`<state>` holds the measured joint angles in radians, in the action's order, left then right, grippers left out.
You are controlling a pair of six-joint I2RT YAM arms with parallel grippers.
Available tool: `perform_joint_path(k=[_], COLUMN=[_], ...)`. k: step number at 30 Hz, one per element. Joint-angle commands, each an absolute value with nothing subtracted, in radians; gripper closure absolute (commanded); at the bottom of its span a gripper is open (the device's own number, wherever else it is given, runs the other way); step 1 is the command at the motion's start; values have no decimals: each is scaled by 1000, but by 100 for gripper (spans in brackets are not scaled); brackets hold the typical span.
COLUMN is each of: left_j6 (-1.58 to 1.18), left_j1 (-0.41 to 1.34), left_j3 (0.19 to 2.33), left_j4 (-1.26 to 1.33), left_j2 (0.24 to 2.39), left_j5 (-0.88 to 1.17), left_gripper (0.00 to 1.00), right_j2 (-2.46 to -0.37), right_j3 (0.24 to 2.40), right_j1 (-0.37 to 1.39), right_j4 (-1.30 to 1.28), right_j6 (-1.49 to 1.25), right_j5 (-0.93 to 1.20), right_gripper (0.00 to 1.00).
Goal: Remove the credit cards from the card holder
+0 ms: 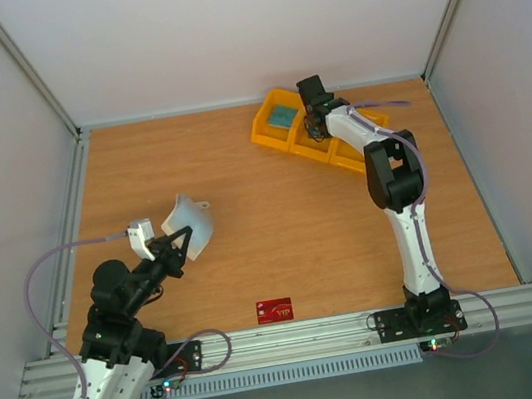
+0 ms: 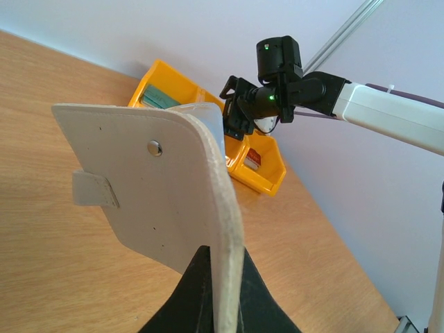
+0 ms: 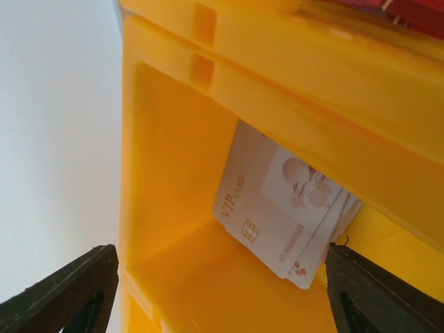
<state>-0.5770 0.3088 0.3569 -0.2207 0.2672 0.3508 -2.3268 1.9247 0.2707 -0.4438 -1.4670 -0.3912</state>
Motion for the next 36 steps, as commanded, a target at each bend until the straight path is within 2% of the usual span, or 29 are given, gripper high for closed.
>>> perform_joint_path(k=[1, 6, 9, 13, 16, 18, 20, 23, 27, 30, 36], left_j6=[-574, -572, -572, -579, -524, -484, -355, -184, -155, -92, -155], left_j1=[304, 305, 304, 305, 305, 305, 305, 306, 310, 322, 351], left_j3=[356, 354, 350, 343, 388, 436, 505, 599, 718, 804, 890], left_j4=[-144, -136, -111, 39, 256, 327, 285, 246, 212, 124, 52], left_j2=[257, 253, 251, 263, 315, 357, 391, 447, 534, 585, 640], left_j5=[346, 355, 388, 534, 754, 893, 990, 1144, 1283, 1353, 1224], left_gripper=[100, 100, 100, 100, 100, 100, 100, 100, 100, 100, 100], right_j2=[-2269, -2176, -2076, -1915, -1805, -1717, -1628, -1512, -1392, -1311, -1247], right_j3=[1934, 1897, 1809, 1696, 1647, 1612, 1593, 1589, 1577, 1552, 1549], right_j1=[252, 247, 253, 317, 382, 428, 482, 544, 546, 545, 548], right_j4=[-469, -416, -221, -7, 36, -45, -228, -566, -790, -858, -914], right_j6=[-1473, -1334, -1090, -620, -201, 99, 338, 572, 712, 778, 770], right_j5=[-322, -328, -254, -28, 272, 501, 774, 1000, 1154, 1225, 1284], right_gripper=[15, 11, 12, 19, 20, 20, 18, 17, 17, 16, 18])
